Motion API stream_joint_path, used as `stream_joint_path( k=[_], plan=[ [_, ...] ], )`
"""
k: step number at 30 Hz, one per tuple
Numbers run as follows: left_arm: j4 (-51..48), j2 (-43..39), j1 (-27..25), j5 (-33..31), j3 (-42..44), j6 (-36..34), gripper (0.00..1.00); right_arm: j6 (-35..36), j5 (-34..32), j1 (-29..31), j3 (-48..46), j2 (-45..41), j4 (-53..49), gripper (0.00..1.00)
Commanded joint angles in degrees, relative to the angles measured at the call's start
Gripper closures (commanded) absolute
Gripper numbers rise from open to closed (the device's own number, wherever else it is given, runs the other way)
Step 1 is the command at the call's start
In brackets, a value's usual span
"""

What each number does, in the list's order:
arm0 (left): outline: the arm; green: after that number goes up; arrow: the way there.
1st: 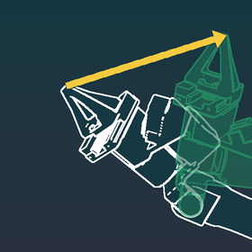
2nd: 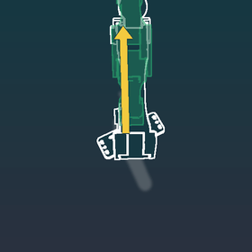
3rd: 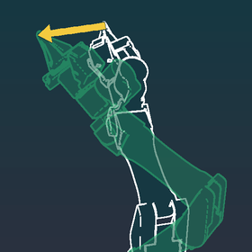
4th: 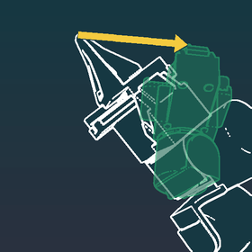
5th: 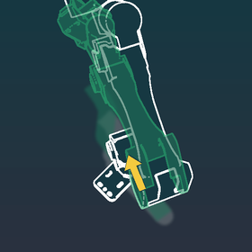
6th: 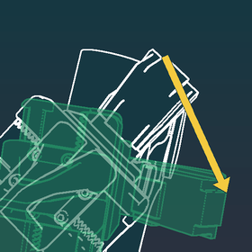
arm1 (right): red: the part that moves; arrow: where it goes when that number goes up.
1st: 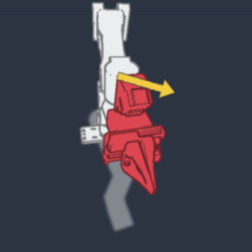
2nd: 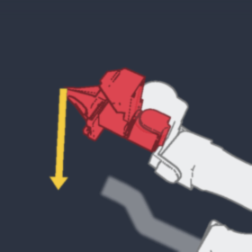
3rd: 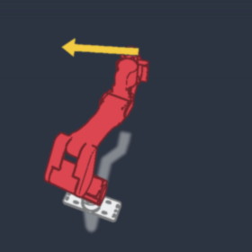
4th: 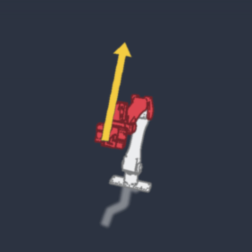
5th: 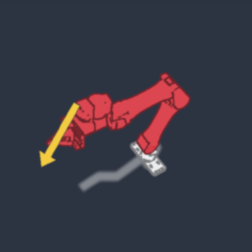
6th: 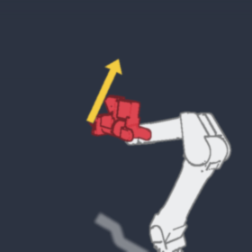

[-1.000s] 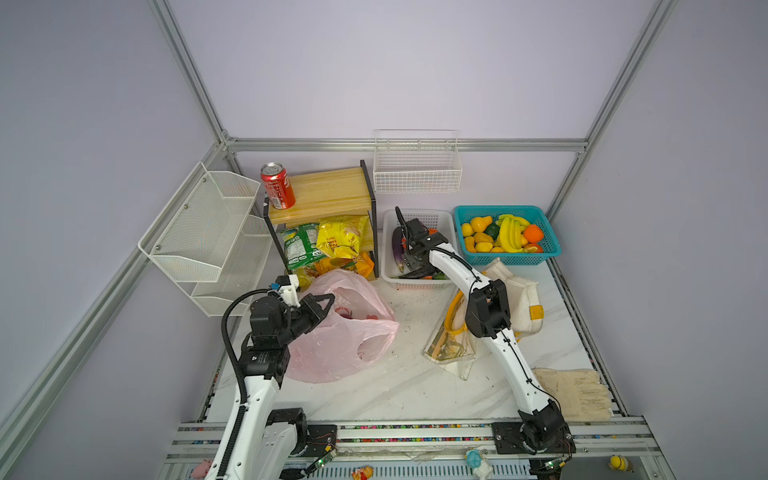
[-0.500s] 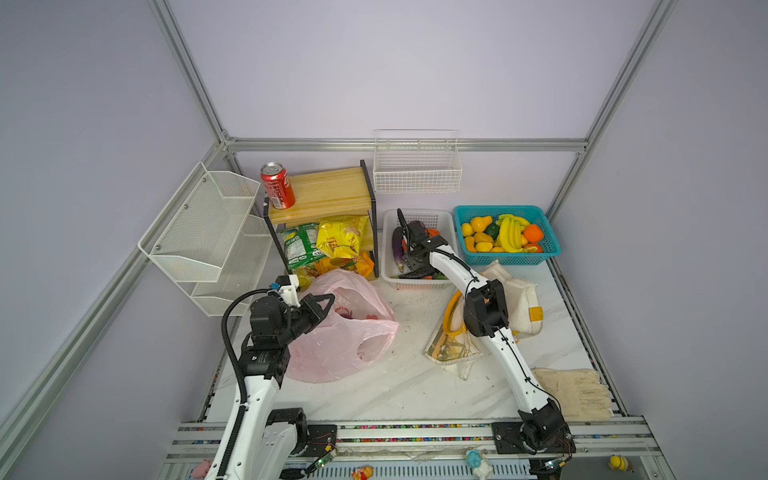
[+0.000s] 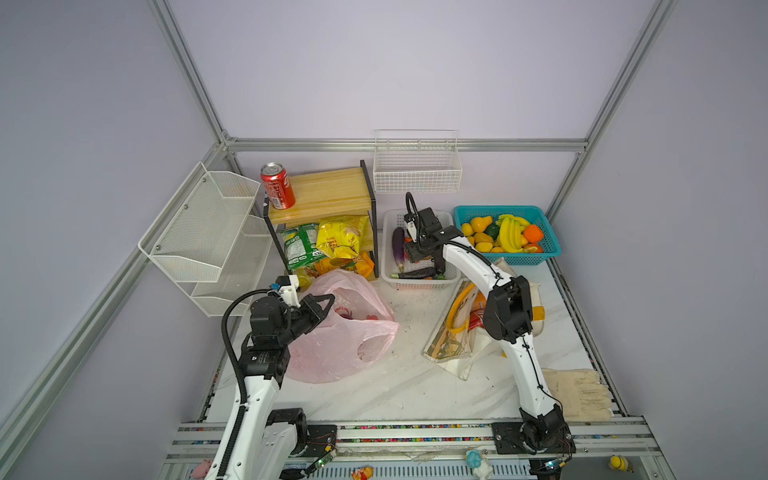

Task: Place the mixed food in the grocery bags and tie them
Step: 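Grasp the brown potato in the white basket with the right gripper, then carry the potato to the pink bag opening with the right gripper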

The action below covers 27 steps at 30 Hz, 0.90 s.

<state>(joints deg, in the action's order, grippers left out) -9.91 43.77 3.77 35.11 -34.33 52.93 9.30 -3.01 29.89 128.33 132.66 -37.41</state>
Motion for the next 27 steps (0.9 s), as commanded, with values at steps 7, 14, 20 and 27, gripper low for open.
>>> stream_joint_path(
  k=[7,14,20,27],
  plan=[
    [2.8,-0.2,0.4,1.5,1.1,0.4,1.00,-5.3,21.1,1.7,-13.7,-16.0,10.5,0.54],
    [5.2,-0.1,0.4,3.5,1.5,3.1,1.00,-11.7,24.4,8.4,-34.6,-32.3,20.3,0.54],
    [5.2,-0.4,0.4,5.5,1.2,3.7,1.00,-16.1,24.2,11.1,-51.0,-43.7,23.8,0.54],
    [5.6,-0.6,0.4,6.1,2.3,4.0,1.00,-17.5,25.2,12.6,-63.1,-52.0,23.1,0.53]
  ],
)
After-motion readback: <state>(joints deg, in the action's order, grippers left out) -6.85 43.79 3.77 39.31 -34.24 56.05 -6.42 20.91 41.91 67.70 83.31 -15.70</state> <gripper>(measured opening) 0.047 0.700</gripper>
